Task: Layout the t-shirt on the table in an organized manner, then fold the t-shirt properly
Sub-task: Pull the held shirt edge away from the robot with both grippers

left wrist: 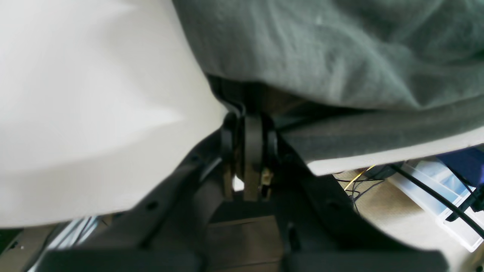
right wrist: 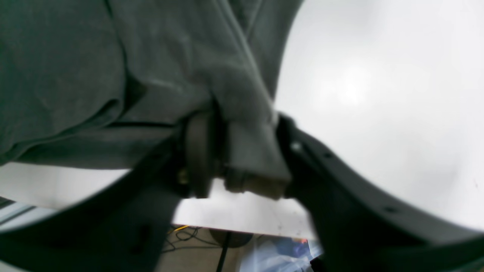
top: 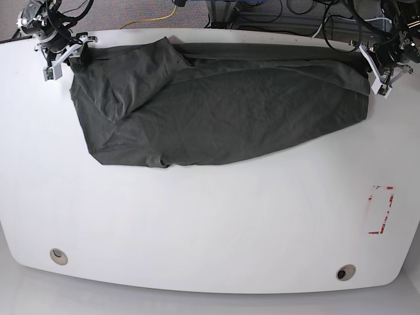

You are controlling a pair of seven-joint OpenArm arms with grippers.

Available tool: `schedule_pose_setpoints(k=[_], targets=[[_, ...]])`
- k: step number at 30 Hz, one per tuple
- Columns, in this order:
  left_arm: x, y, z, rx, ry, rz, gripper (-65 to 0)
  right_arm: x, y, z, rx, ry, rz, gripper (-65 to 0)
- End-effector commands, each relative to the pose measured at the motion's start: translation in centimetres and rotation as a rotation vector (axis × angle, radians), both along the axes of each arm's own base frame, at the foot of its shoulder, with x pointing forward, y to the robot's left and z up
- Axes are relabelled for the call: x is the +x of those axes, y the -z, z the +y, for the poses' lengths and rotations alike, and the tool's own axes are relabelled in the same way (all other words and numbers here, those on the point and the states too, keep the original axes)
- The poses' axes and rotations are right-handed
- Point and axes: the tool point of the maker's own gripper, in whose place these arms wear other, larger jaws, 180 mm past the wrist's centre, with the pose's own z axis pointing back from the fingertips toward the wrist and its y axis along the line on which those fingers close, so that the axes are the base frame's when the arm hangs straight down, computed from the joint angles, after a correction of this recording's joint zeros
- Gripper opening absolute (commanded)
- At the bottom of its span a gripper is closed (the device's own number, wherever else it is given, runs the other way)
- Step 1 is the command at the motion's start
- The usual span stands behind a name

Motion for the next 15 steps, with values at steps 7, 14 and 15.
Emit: schedule_pose_setpoints(k=[7, 14, 15], targets=[[-0.6, -0.9, 1.7, 0.058, 0.006, 0.015, -34.9, -1.3, -1.0, -3.1, -0.084, 0.047, 0.036, -19.5], [0.3, -2.9, 1.7, 0.101, 0.037, -0.039, -25.4, 0.4, -4.0, -3.5, -0.155, 0.020, -0.040, -19.0], [0.5, -3.2, 1.6, 0.107, 0.043, -0.046, -25.3, 0.7, -4.4, -3.4, -0.164, 0.011, -0.051, -19.0]])
